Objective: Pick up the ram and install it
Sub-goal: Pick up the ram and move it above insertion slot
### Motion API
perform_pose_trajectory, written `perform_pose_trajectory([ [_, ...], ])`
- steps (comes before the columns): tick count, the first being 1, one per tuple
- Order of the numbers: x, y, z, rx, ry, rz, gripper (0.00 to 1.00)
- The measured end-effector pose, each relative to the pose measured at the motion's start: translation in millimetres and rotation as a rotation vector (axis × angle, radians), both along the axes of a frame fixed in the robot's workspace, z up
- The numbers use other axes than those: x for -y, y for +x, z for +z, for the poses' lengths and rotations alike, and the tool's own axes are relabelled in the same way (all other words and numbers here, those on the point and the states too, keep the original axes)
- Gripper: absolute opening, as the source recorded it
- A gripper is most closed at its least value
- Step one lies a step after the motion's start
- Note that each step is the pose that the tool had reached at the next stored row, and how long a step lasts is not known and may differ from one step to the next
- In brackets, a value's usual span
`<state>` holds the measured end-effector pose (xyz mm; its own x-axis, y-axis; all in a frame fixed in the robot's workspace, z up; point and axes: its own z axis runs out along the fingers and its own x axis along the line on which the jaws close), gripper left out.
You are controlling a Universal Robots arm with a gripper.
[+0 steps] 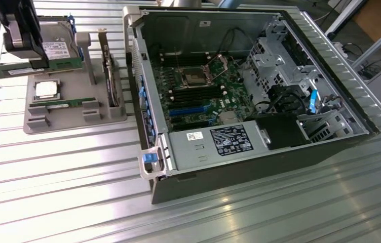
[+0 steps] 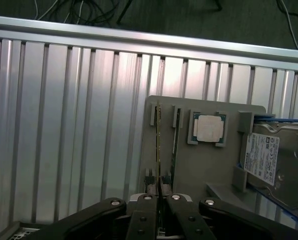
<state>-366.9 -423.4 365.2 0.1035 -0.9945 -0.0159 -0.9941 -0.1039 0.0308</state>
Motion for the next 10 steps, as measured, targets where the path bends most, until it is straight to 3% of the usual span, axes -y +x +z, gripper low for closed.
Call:
perform_pose_trajectory([
  [10, 0.0, 0.0, 8.5, 0.0000, 0.0000, 0.000, 0.13],
])
